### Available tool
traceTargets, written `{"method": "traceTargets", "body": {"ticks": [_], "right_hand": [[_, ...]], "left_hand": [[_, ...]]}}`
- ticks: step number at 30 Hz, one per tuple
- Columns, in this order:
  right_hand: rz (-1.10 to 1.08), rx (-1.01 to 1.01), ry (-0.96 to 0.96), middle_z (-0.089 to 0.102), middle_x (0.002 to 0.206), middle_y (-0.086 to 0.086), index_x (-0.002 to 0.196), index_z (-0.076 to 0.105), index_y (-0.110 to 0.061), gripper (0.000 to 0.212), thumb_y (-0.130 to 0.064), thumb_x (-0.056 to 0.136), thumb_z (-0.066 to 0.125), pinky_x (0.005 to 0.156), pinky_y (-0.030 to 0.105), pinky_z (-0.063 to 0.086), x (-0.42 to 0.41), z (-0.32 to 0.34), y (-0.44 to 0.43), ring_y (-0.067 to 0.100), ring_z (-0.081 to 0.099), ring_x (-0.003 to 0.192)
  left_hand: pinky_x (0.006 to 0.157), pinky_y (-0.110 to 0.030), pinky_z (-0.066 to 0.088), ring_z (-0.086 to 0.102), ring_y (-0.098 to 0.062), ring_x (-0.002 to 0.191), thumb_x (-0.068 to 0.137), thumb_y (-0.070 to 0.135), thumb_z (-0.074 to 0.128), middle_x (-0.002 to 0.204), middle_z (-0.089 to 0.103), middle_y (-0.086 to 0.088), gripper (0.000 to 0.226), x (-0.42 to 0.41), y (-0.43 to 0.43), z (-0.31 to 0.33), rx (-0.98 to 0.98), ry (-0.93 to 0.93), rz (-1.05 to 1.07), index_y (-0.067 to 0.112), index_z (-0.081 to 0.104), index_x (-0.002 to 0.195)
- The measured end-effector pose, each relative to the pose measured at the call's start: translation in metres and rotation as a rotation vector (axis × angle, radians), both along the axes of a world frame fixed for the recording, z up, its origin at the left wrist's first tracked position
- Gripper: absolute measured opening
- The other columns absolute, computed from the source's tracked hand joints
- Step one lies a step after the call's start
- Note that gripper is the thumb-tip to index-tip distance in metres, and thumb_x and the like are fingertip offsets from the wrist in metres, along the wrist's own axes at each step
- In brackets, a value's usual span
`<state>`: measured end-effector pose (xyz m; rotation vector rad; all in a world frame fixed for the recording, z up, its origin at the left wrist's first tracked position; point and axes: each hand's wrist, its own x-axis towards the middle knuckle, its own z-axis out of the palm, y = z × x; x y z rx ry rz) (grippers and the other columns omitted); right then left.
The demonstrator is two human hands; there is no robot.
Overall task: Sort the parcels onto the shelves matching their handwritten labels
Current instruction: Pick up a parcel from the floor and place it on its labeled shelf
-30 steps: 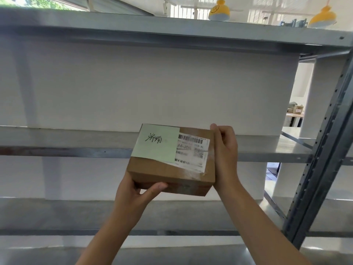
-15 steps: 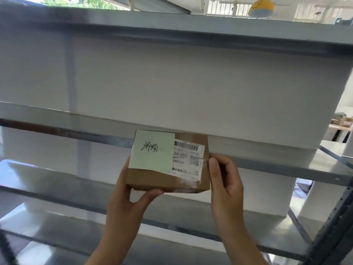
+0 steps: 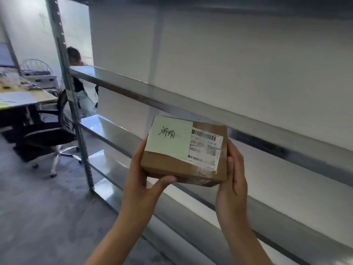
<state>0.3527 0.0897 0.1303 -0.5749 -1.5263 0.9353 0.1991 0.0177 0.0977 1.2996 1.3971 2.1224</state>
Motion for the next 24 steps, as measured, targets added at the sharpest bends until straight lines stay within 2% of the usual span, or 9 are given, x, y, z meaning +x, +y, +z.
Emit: {"method": "traceTargets", "body": {"ticks": [3, 5, 7, 10, 13, 16, 18, 21, 24], "right_hand": [[0.211, -0.081, -0.052, 0.052, 0.146, -0.008, 0.152, 0.035, -0.021, 0.054, -0.032, 0.1, 0.024, 0.089, 0.004, 0.048, -0.039, 0.002, -0.011, -0.008, 0.052, 0.126], [0.286, -0.096, -0.078, 0.048, 0.151, -0.01, 0.154, 0.03, -0.025, 0.057, -0.036, 0.099, 0.024, 0.097, 0.007, 0.046, -0.072, 0.003, -0.019, -0.007, 0.047, 0.133], [0.327, -0.104, -0.092, 0.045, 0.154, -0.011, 0.155, 0.029, -0.028, 0.057, -0.038, 0.099, 0.024, 0.106, 0.01, 0.041, -0.108, 0.0, -0.028, -0.004, 0.044, 0.137], [0.358, -0.137, -0.1, 0.05, 0.149, -0.015, 0.154, 0.032, -0.028, 0.051, -0.033, 0.104, 0.025, 0.106, 0.012, 0.041, -0.162, -0.004, -0.042, -0.008, 0.046, 0.132], [0.398, -0.162, -0.116, 0.053, 0.137, -0.025, 0.151, 0.037, -0.03, 0.048, -0.032, 0.104, 0.026, 0.099, 0.007, 0.046, -0.215, -0.006, -0.062, -0.02, 0.049, 0.121], [0.453, -0.199, -0.11, 0.056, 0.12, -0.034, 0.149, 0.039, -0.029, 0.044, -0.025, 0.107, 0.024, 0.082, -0.003, 0.045, -0.267, -0.009, -0.083, -0.029, 0.054, 0.104], [0.474, -0.203, -0.105, 0.058, 0.12, -0.033, 0.148, 0.04, -0.029, 0.045, -0.027, 0.106, 0.024, 0.082, -0.001, 0.045, -0.3, -0.014, -0.096, -0.025, 0.056, 0.106], [0.463, -0.223, -0.101, 0.061, 0.133, -0.017, 0.147, 0.043, -0.031, 0.05, -0.038, 0.101, 0.025, 0.094, 0.005, 0.047, -0.346, -0.025, -0.111, -0.015, 0.056, 0.117], [0.448, -0.244, -0.094, 0.064, 0.131, -0.017, 0.139, 0.048, -0.04, 0.041, -0.03, 0.106, 0.026, 0.098, 0.01, 0.047, -0.384, -0.036, -0.124, -0.01, 0.057, 0.119]], "left_hand": [[0.098, -0.021, 0.05, 0.059, -0.007, 0.121, 0.067, 0.035, 0.078, 0.136, 0.058, 0.015, 0.091, -0.036, -0.027, -0.001, -0.022, 0.008, 0.103, 0.029, 0.036, 0.147], [0.095, -0.017, 0.049, 0.06, -0.01, 0.118, 0.067, 0.037, 0.078, 0.135, 0.059, 0.012, 0.092, -0.065, -0.045, 0.0, -0.03, 0.015, 0.165, 0.028, 0.036, 0.148], [0.097, -0.017, 0.049, 0.059, -0.008, 0.122, 0.066, 0.039, 0.078, 0.135, 0.06, 0.013, 0.093, -0.096, -0.064, 0.002, -0.037, 0.012, 0.213, 0.026, 0.037, 0.148], [0.1, -0.023, 0.048, 0.058, -0.005, 0.124, 0.066, 0.048, 0.081, 0.134, 0.061, 0.018, 0.094, -0.144, -0.091, 0.007, -0.067, 0.05, 0.287, 0.028, 0.039, 0.147], [0.1, -0.019, 0.049, 0.059, -0.007, 0.124, 0.071, 0.037, 0.084, 0.134, 0.063, 0.01, 0.09, -0.19, -0.118, 0.007, -0.084, 0.051, 0.349, 0.024, 0.039, 0.149], [0.095, -0.017, 0.051, 0.061, -0.003, 0.119, 0.071, 0.024, 0.08, 0.13, 0.064, 0.014, 0.088, -0.234, -0.143, 0.004, -0.096, 0.034, 0.371, 0.025, 0.04, 0.148], [0.098, -0.023, 0.051, 0.06, -0.005, 0.121, 0.071, 0.021, 0.079, 0.132, 0.063, 0.015, 0.088, -0.263, -0.159, 0.001, -0.108, 0.041, 0.377, 0.026, 0.039, 0.149], [0.106, -0.04, 0.047, 0.056, -0.01, 0.128, 0.073, 0.02, 0.078, 0.139, 0.059, 0.014, 0.09, -0.304, -0.18, -0.007, -0.137, 0.045, 0.367, 0.033, 0.034, 0.151], [0.111, -0.05, 0.042, 0.053, -0.013, 0.133, 0.076, 0.012, 0.075, 0.145, 0.055, 0.009, 0.089, -0.341, -0.197, -0.017, -0.155, 0.028, 0.348, 0.031, 0.033, 0.152]]}}
